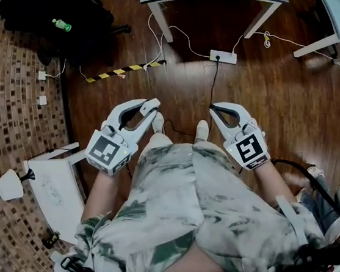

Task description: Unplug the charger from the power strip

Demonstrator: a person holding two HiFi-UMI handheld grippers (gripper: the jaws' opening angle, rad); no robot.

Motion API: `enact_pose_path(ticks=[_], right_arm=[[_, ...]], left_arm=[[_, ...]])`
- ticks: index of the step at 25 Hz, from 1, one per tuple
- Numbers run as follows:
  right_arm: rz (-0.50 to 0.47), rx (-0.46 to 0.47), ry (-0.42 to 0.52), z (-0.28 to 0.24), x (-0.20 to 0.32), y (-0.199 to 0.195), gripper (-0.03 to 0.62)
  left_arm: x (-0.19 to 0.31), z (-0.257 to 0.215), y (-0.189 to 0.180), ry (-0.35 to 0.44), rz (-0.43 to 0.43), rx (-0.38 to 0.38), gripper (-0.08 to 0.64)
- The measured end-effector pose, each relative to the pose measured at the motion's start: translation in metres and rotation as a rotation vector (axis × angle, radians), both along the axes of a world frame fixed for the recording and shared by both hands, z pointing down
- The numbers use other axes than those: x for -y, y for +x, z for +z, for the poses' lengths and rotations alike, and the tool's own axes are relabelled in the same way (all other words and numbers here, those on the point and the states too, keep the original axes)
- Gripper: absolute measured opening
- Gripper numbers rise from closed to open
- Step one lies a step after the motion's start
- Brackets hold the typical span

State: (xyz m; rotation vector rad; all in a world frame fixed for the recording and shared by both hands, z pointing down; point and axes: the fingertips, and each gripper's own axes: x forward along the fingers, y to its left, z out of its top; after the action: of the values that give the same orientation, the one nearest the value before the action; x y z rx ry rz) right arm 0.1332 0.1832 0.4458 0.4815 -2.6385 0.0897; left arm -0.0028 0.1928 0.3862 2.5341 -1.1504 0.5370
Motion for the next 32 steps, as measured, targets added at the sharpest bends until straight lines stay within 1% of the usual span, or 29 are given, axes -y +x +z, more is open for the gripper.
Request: enact_pose_path(ticks=[3, 7, 11, 14, 17, 20, 23, 24, 28, 30, 32], right_arm=[[0.006, -0.001, 0.016, -0.004, -0.02, -0.003, 0.005], [0.001, -0.013, 0.033, -0.011, -0.056, -0.02, 0.005], [0.031, 0.001, 0.062, -0.025, -0.091, -0.045, 0.005], [0.05, 0.004, 0.06, -0.032, -0.124, -0.072, 0.005], [0.056, 0.008, 0.059, -0.04, -0.156, -0.101, 0.006], [0.085, 0.025, 0.073, -0.051, -0.179, -0.119, 0.006], [0.06, 0.047, 0.086, -0.058, -0.202, -0.136, 0.006], [0.058, 0.052, 0.092, -0.06, -0.208, -0.14, 0.006], [0.098, 0.059, 0.125, -0.069, -0.223, -0.142, 0.006], [0.096, 0.064, 0.122, -0.071, -0.233, -0.144, 0.006], [0.115, 0.054, 0.116, -0.069, -0.238, -0.141, 0.006]], left_arm=[[-0.02, -0.012, -0.001, 0.036, 0.008, 0.0, 0.104], [-0.055, -0.025, -0.004, 0.085, 0.046, -0.006, 0.104], [-0.095, -0.029, -0.023, 0.109, 0.077, -0.034, 0.104], [-0.131, -0.029, -0.048, 0.107, 0.094, -0.049, 0.104], [-0.161, -0.025, -0.069, 0.08, 0.123, -0.059, 0.104], [-0.181, -0.025, -0.071, 0.073, 0.197, -0.085, 0.104], [-0.204, -0.027, -0.071, 0.069, 0.208, -0.101, 0.104], [-0.21, -0.027, -0.071, 0.068, 0.213, -0.108, 0.104], [-0.222, -0.03, -0.066, 0.08, 0.282, -0.128, 0.104], [-0.231, -0.032, -0.067, 0.073, 0.284, -0.123, 0.104], [-0.235, -0.031, -0.068, 0.07, 0.293, -0.124, 0.104]])
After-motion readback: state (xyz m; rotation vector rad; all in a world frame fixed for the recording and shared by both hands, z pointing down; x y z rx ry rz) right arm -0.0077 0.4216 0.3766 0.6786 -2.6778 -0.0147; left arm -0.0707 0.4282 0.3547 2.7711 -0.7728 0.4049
